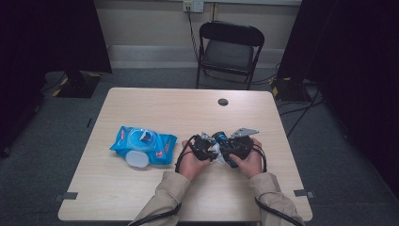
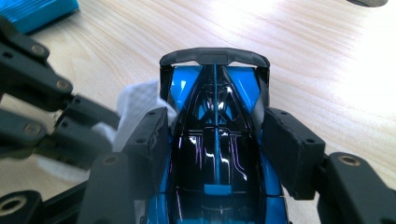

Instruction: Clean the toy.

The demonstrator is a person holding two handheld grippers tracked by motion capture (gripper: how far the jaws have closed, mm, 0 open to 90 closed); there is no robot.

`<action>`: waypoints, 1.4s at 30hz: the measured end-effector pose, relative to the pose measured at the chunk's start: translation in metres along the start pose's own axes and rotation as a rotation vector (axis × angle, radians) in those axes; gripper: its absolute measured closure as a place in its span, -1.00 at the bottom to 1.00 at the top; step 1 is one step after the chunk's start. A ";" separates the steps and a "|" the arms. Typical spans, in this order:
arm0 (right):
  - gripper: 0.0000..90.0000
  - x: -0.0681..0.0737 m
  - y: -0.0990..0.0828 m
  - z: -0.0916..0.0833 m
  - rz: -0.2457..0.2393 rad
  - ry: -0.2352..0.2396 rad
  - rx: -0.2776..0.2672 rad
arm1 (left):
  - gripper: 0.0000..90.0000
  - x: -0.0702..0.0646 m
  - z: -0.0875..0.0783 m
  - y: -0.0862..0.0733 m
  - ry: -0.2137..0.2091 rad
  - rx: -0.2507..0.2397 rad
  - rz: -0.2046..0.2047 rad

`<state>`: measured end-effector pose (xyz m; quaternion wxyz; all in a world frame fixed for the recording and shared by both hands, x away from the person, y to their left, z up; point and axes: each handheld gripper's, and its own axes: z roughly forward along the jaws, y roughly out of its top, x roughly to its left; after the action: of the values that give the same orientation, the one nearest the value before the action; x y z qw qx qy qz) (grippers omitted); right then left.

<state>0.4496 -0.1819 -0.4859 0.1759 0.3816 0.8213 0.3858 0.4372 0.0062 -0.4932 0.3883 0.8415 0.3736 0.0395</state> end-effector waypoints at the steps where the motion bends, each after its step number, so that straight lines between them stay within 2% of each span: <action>1: -0.06 0.000 0.000 0.000 0.002 0.001 0.000 | 0.82 -0.001 0.000 0.000 -0.003 0.001 -0.001; 7: -0.06 0.000 0.000 0.000 0.001 0.000 -0.002 | 0.82 -0.011 0.001 -0.003 -0.020 0.000 0.013; 27: -0.06 -0.001 -0.002 0.000 0.008 0.004 -0.012 | 0.82 -0.051 0.008 -0.007 -0.088 0.024 0.110; 33: -0.06 -0.002 -0.003 -0.001 0.012 0.013 -0.019 | 0.82 -0.056 0.006 -0.009 -0.125 0.035 0.121; 36: -0.06 -0.002 -0.004 -0.001 0.015 0.015 -0.024 | 0.82 -0.060 0.004 -0.012 -0.137 0.024 0.128; 42: -0.07 -0.003 -0.006 -0.002 0.028 0.019 -0.031 | 0.82 -0.060 -0.001 -0.015 -0.139 0.023 0.140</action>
<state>0.4475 -0.1881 -0.4889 0.1687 0.3867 0.8113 0.4046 0.3848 -0.0261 -0.4897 0.3997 0.8707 0.2865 0.0035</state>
